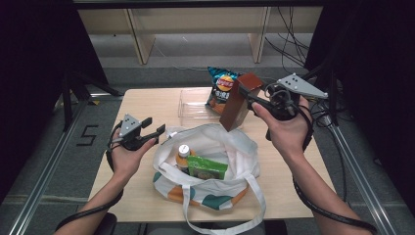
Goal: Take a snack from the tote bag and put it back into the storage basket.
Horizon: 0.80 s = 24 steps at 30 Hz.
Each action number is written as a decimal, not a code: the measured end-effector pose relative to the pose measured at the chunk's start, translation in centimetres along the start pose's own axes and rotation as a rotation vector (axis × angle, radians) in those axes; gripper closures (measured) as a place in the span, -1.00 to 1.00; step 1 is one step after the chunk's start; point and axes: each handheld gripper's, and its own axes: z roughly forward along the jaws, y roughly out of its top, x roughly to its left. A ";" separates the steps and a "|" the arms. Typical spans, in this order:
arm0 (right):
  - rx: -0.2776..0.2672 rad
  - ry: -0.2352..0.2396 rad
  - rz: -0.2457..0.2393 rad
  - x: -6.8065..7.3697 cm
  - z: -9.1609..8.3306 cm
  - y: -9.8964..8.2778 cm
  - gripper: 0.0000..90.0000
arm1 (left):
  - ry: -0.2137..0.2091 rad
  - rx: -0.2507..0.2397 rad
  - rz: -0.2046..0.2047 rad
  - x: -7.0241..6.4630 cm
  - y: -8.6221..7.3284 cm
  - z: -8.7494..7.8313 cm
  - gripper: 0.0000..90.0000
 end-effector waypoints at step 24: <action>0.003 -0.106 -0.032 -2.1 4.1 0.2 -0.11 | -0.002 -0.001 -0.002 0.0 -0.1 0.0 -0.12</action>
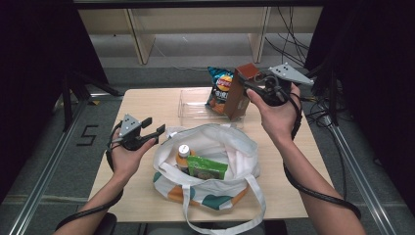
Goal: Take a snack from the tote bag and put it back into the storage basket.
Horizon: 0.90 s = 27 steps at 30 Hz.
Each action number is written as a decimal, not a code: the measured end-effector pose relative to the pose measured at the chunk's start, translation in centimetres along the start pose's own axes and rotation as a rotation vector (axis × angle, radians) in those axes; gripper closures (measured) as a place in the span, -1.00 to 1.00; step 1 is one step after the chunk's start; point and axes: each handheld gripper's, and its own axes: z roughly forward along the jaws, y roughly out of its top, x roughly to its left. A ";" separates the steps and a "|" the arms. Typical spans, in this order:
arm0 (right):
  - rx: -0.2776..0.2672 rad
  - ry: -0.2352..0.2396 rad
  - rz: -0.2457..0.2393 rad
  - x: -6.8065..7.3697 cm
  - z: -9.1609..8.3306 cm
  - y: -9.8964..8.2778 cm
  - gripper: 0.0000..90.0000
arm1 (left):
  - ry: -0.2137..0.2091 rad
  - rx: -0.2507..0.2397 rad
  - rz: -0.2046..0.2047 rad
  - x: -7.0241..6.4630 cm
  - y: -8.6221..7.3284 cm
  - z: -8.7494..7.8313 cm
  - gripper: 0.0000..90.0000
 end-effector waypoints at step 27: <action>0.042 -0.125 -0.024 -1.2 4.7 -2.1 -0.11 | -0.011 -0.014 0.004 0.1 0.0 0.0 -0.12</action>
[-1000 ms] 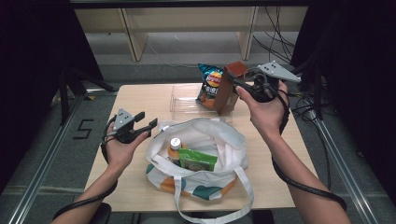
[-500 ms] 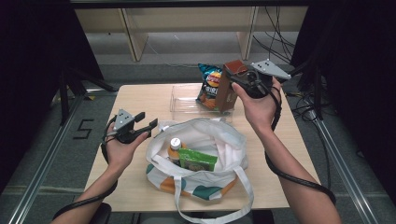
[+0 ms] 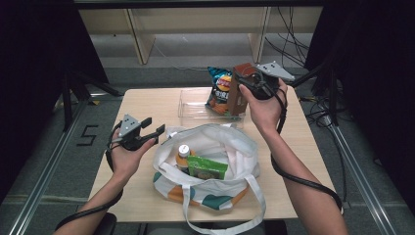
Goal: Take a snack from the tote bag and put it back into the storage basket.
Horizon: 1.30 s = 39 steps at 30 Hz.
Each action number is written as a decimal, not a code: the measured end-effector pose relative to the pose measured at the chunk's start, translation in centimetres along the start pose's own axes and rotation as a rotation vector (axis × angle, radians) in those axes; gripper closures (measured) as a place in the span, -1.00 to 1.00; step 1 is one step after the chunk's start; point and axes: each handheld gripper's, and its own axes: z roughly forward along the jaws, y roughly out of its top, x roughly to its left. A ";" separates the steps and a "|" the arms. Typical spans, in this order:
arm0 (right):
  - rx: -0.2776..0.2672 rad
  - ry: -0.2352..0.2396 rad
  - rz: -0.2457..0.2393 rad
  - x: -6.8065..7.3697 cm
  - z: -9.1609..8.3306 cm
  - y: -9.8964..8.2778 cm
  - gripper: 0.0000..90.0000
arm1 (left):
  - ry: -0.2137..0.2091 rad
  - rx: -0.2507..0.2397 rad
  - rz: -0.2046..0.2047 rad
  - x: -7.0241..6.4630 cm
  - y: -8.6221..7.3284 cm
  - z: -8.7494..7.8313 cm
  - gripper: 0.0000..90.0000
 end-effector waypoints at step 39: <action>0.035 -0.115 0.026 -0.1 3.6 -1.9 -0.11 | 0.012 0.008 -0.007 0.1 0.0 -0.1 -0.11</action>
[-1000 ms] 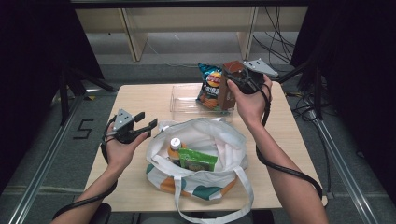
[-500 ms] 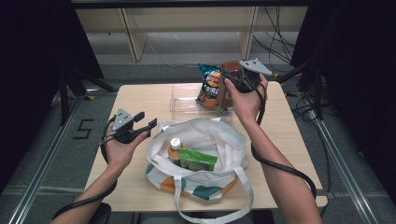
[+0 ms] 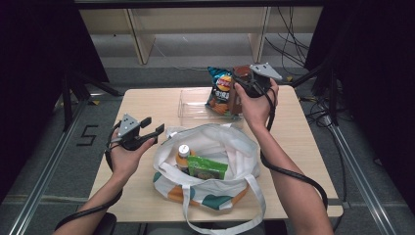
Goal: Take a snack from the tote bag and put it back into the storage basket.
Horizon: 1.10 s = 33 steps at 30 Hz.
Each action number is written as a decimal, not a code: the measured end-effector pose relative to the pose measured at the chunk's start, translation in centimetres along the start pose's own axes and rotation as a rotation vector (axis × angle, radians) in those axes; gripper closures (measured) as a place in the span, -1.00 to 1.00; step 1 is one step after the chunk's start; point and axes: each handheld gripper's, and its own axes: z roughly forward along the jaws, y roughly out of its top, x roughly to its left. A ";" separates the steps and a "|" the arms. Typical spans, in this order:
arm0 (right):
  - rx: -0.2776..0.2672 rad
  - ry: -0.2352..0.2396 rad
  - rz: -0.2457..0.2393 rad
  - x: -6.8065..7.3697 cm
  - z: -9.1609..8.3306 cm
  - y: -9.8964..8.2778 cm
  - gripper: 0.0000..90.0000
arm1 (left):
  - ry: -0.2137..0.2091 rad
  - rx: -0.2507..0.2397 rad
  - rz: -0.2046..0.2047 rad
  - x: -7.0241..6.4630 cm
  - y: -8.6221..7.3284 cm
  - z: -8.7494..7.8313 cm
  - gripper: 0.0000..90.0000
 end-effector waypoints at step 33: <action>-0.007 -0.040 0.013 0.4 1.3 -0.8 -0.11 | -0.001 0.003 -0.001 0.1 0.0 0.0 -0.11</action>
